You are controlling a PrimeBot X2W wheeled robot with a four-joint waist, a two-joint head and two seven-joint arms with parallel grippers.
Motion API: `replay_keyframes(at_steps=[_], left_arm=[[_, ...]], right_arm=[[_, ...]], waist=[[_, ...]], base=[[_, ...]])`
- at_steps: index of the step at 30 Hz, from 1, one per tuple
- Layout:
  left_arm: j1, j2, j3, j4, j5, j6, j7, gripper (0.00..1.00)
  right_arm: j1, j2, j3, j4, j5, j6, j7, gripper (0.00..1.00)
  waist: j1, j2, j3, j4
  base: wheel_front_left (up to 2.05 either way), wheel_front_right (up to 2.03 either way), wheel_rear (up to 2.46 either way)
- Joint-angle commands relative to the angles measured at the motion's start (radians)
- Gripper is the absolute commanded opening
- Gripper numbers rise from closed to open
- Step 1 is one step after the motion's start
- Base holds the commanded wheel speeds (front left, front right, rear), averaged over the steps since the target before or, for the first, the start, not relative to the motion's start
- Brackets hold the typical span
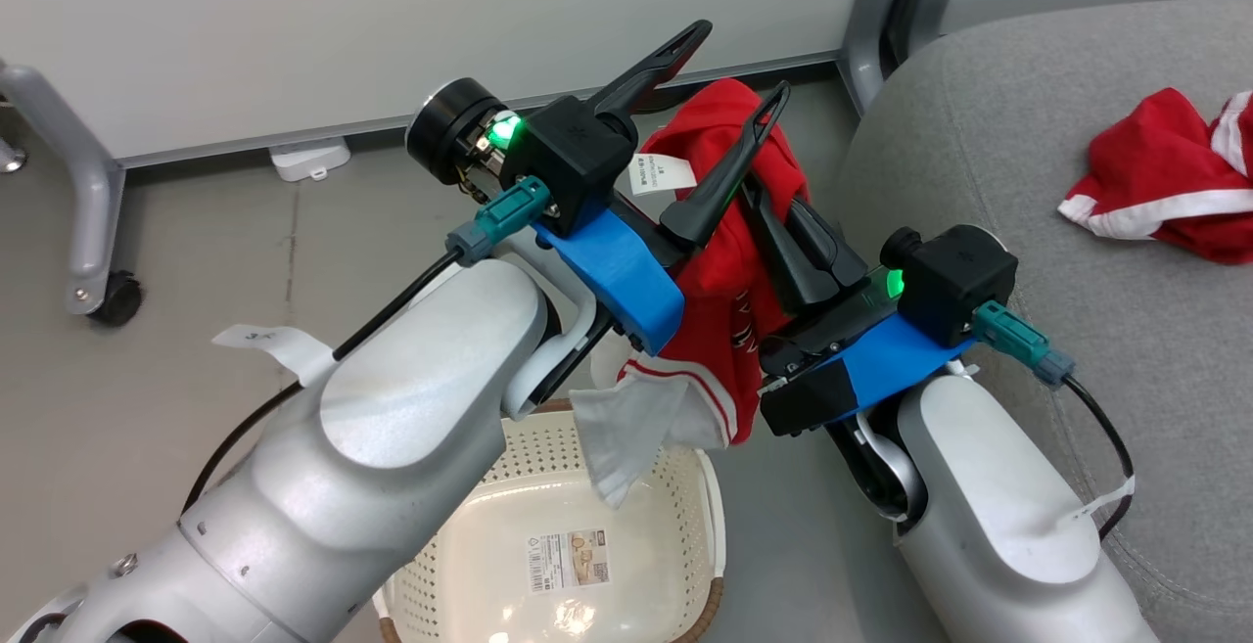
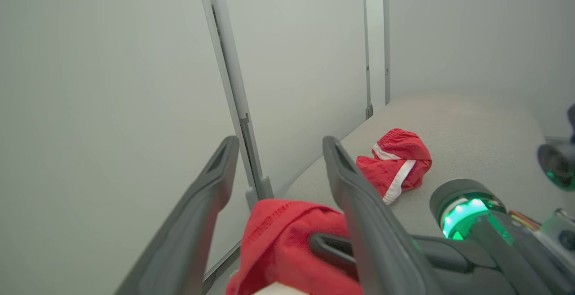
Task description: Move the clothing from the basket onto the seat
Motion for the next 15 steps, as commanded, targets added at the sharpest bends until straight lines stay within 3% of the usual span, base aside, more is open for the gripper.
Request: replay_keyframes(at_steps=[1, 15], left_arm=[[0.006, 0.005, -0.002, -0.004, 0.005, 0.006, 0.001, 1.00], [0.029, 0.044, -0.038, -0.059, 0.021, 0.013, 0.019, 1.00]], right_arm=[[0.015, -0.001, -0.005, -0.006, -0.006, 0.001, -0.001, 0.00], [0.079, 0.000, -0.124, -0.070, -0.058, 0.001, -0.001, 0.00]], waist=[[0.0000, 0.0000, 0.011, -0.019], [0.0000, 0.0000, 0.088, -0.202]], base=[[0.00, 0.00, 0.00], [0.00, 0.00, 0.00]])
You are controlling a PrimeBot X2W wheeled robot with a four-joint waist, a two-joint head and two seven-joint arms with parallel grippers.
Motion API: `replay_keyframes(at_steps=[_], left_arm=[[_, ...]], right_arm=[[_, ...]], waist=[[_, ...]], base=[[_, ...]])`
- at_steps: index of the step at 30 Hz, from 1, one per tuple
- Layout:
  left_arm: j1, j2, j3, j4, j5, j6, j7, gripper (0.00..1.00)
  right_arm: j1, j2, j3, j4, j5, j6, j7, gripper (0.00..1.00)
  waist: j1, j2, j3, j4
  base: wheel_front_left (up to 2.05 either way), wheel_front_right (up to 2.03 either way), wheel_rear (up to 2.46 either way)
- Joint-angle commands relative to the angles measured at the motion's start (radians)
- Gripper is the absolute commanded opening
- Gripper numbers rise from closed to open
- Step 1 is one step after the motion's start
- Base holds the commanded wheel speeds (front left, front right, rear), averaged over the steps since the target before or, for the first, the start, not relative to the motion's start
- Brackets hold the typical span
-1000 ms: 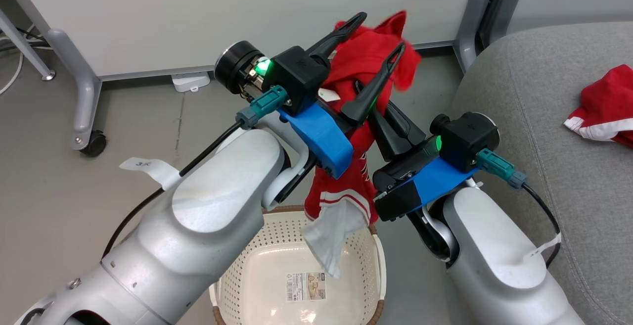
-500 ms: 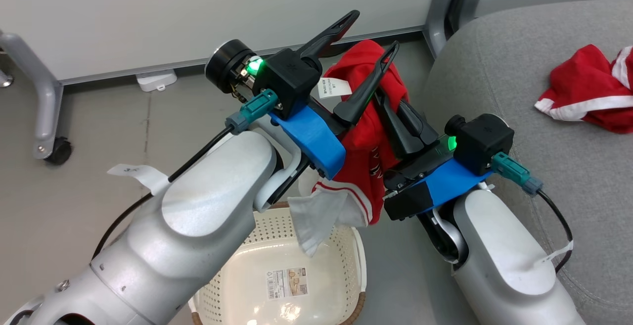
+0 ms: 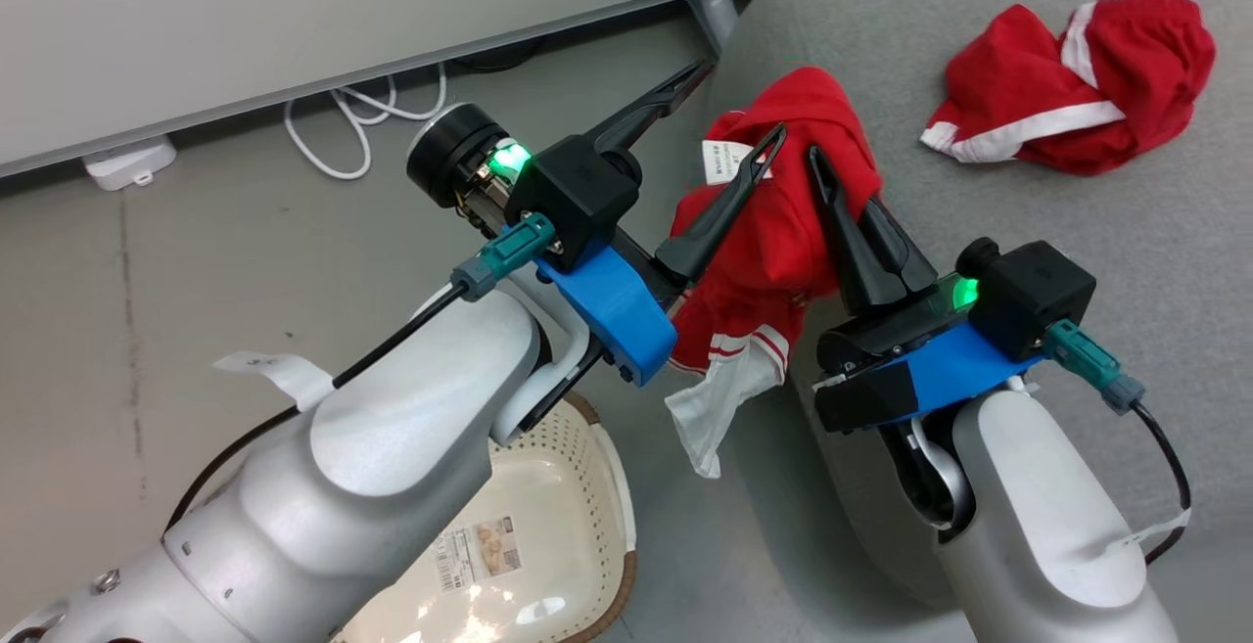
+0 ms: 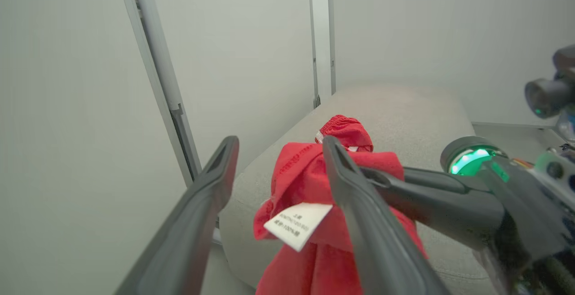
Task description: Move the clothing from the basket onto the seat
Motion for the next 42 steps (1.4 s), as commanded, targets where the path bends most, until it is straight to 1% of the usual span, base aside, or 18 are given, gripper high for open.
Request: replay_keyframes(at_steps=[1, 12, 18, 24, 26, 28, 31, 38, 42], left_arm=[[0.006, 0.007, -0.001, -0.003, 0.005, 0.004, 0.001, 1.00], [0.023, 0.022, -0.037, -0.032, 0.017, 0.005, 0.017, 1.00], [0.025, 0.030, -0.043, -0.038, 0.018, 0.010, 0.016, 1.00], [0.024, 0.037, -0.045, -0.053, 0.025, 0.020, 0.004, 1.00], [0.019, 0.042, -0.043, -0.062, 0.029, 0.025, 0.005, 1.00], [0.005, 0.048, -0.042, -0.074, 0.036, 0.031, 0.008, 1.00], [-0.014, 0.062, -0.036, -0.095, 0.044, 0.039, 0.010, 1.00], [-0.061, 0.102, -0.027, -0.150, 0.078, 0.055, 0.017, 1.00], [-0.091, 0.134, -0.017, -0.187, 0.101, 0.066, 0.020, 1.00]], right_arm=[[0.010, 0.000, -0.008, -0.008, 0.000, 0.001, -0.001, 0.00], [0.084, 0.001, -0.086, -0.066, -0.008, 0.001, -0.001, 0.00], [0.102, 0.001, -0.095, -0.083, 0.004, 0.001, -0.001, 0.00], [0.077, 0.001, -0.129, -0.102, 0.017, 0.001, -0.001, 0.00], [0.047, 0.001, -0.148, -0.114, 0.014, 0.001, -0.001, 0.00], [0.004, 0.001, -0.155, -0.119, -0.015, 0.001, -0.001, 0.00], [-0.095, 0.000, -0.197, -0.132, -0.047, 0.000, -0.001, 0.00], [-0.380, -0.001, -0.370, -0.184, -0.129, 0.001, -0.001, 0.00], [-0.546, -0.055, -0.486, -0.201, -0.156, 0.000, -0.001, 0.00]], waist=[[-0.0001, 0.0000, 0.019, -0.038], [-0.0001, 0.0000, 0.055, -0.168], [-0.0001, 0.0000, 0.063, -0.190], [-0.0001, 0.0000, 0.074, -0.179], [-0.0001, 0.0000, 0.089, -0.168], [-0.0001, 0.0000, 0.113, -0.155], [-0.0001, 0.0000, 0.160, -0.134], [-0.0001, 0.0000, 0.311, -0.092], [-0.0001, 0.0000, 0.404, -0.082]], base=[[0.00, 0.00, 0.00], [0.00, 0.00, 0.00], [0.00, 0.00, 0.00], [0.00, 0.00, 0.00], [0.00, 0.00, 0.00], [0.00, 0.00, 0.00], [0.00, 0.00, 0.00], [0.00, 0.00, 0.00], [0.00, 0.00, 0.00]])
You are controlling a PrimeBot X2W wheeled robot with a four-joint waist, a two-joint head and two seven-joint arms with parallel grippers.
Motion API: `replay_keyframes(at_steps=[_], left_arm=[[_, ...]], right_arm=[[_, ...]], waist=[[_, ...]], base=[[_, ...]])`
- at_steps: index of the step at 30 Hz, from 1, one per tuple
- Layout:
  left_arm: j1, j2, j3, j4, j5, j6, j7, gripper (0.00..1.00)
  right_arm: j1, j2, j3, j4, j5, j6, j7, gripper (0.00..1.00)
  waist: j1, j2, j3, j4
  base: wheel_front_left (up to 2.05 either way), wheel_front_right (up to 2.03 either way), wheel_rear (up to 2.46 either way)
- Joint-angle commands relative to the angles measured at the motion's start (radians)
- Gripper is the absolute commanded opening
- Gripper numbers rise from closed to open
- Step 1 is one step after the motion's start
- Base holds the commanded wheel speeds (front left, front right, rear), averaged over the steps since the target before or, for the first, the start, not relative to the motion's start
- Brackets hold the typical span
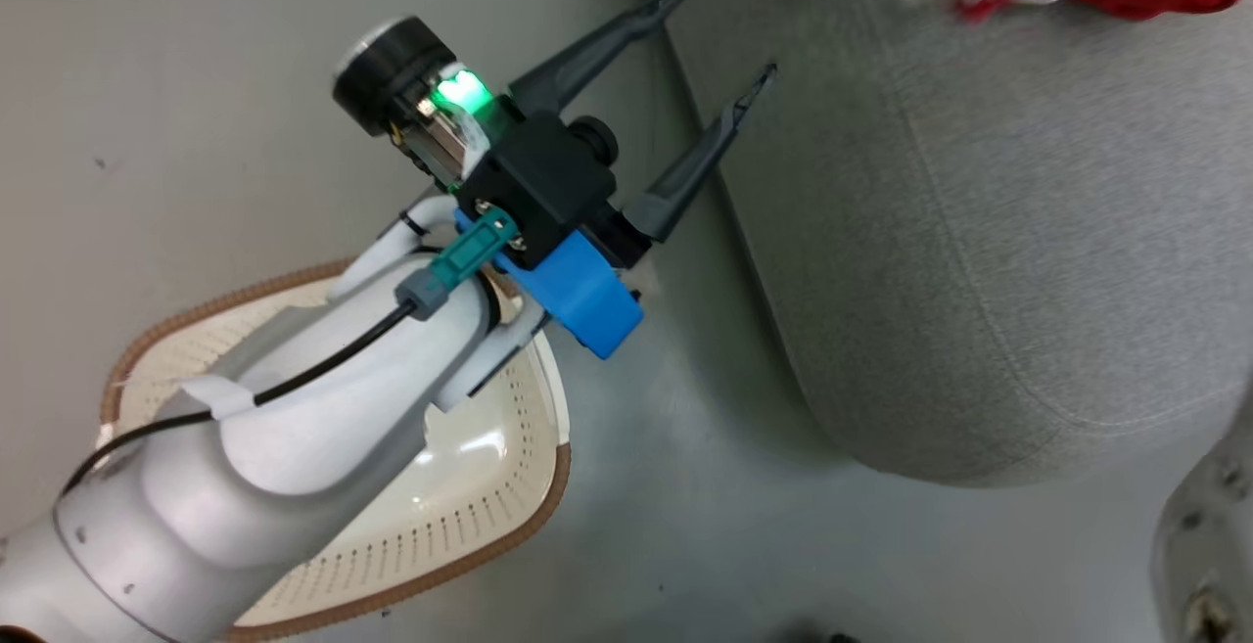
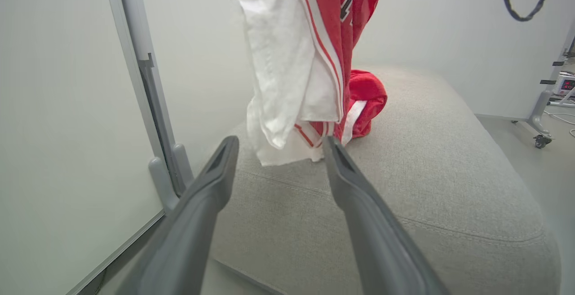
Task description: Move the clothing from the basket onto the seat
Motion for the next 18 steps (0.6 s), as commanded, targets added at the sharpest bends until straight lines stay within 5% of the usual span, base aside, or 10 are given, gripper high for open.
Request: replay_keyframes(at_steps=[1, 10, 18], left_arm=[[-0.020, 0.012, 0.009, -0.010, 0.008, 0.010, 0.001, 1.00], [-0.040, 0.059, 0.017, -0.061, 0.034, 0.029, 0.007, 1.00], [-0.040, 0.066, 0.012, -0.079, 0.039, 0.033, -0.007, 1.00]], right_arm=[[-0.044, -0.025, -0.030, -0.001, 0.008, 0.000, -0.001, 0.00], [-0.235, -0.262, -0.268, 0.128, 0.038, 0.000, 0.000, 0.00], [-0.126, -0.253, -0.304, 0.251, 0.017, 0.000, -0.001, 0.00]], waist=[[-0.0001, 0.0000, 0.090, 0.021], [-0.0001, 0.0000, 0.210, 0.035], [-0.0001, 0.0000, 0.224, 0.035]], base=[[0.00, 0.00, 0.00], [0.00, 0.00, 0.00], [0.00, 0.00, 0.00]])
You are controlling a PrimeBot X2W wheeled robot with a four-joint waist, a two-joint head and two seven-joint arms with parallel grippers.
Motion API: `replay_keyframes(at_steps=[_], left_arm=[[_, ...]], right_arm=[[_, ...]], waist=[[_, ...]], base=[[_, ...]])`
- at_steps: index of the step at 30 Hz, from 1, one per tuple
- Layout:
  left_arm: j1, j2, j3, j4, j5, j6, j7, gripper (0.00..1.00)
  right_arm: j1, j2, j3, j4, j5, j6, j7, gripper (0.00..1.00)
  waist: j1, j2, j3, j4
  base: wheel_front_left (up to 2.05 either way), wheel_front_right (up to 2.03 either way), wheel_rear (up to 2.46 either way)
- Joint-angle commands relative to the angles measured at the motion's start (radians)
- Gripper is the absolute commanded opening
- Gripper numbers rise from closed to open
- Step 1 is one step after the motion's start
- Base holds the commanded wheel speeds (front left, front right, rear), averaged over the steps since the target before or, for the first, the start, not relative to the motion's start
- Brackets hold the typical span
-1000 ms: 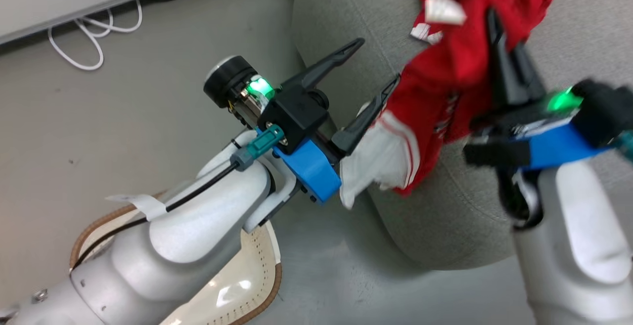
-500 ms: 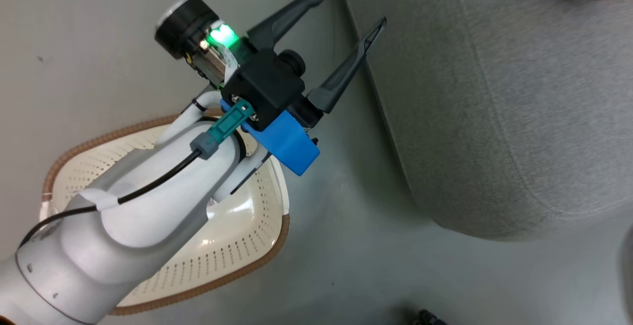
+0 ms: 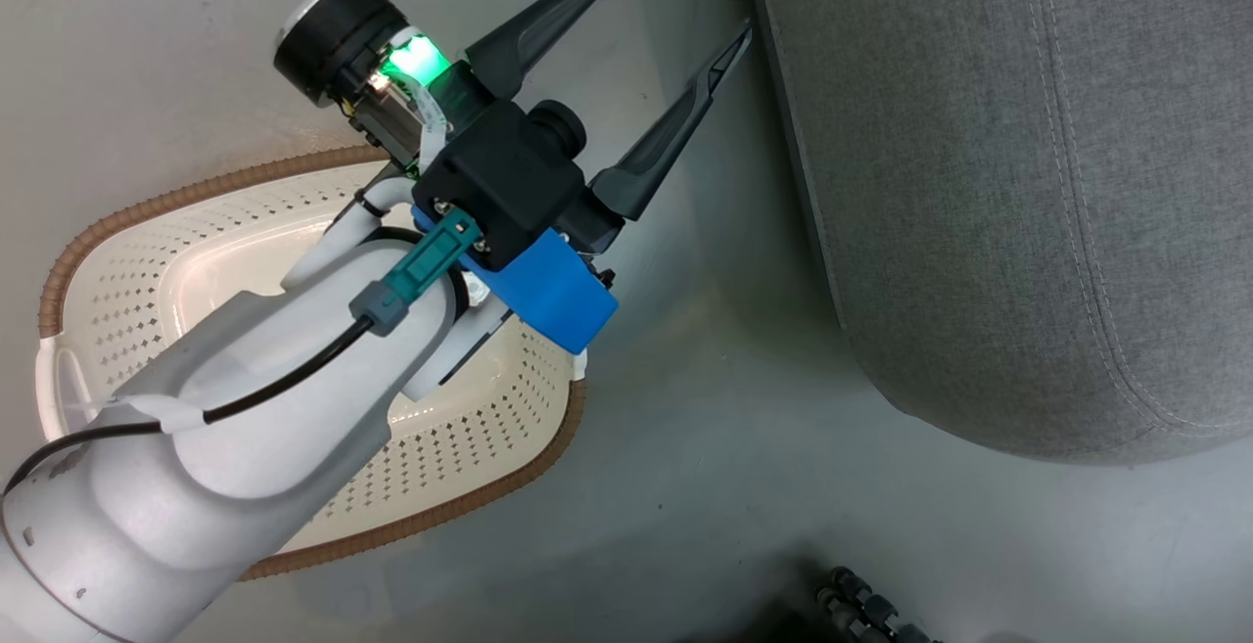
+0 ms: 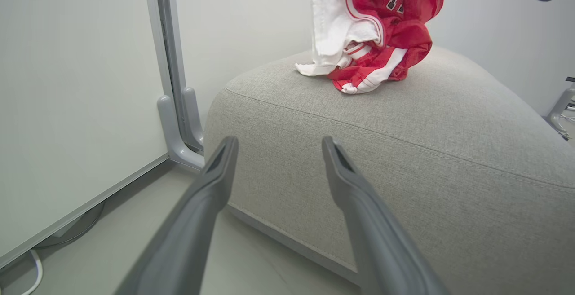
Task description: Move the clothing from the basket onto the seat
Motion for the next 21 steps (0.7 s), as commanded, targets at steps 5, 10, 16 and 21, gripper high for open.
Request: replay_keyframes(at_steps=[5, 10, 16, 21], left_arm=[[-0.023, -0.011, -0.006, -0.001, 0.010, -0.002, -0.009, 1.00], [-0.031, -0.018, -0.014, 0.009, 0.009, -0.007, -0.018, 1.00], [-0.012, -0.019, -0.016, 0.027, 0.000, -0.001, -0.032, 1.00], [0.009, -0.035, -0.009, 0.047, -0.012, 0.008, -0.057, 1.00]], right_arm=[[0.074, 0.030, -0.013, 0.099, -0.021, 0.000, 0.000, 0.00], [0.110, 0.039, -0.001, 0.203, -0.007, 0.000, -0.001, 0.00], [0.144, 0.067, 0.013, 0.238, 0.004, 0.000, -0.001, 0.16], [0.222, 0.097, 0.023, 0.169, -0.006, 0.001, -0.001, 1.00]], waist=[[-0.0001, 0.0000, 0.008, 0.009], [-0.0001, 0.0000, 0.012, 0.030], [-0.0001, 0.0000, -0.007, 0.040], [-0.0001, 0.0000, -0.056, 0.045]], base=[[0.00, 0.00, 0.00], [0.00, 0.00, 0.00], [0.00, 0.00, 0.00], [0.00, 0.00, 0.00]])
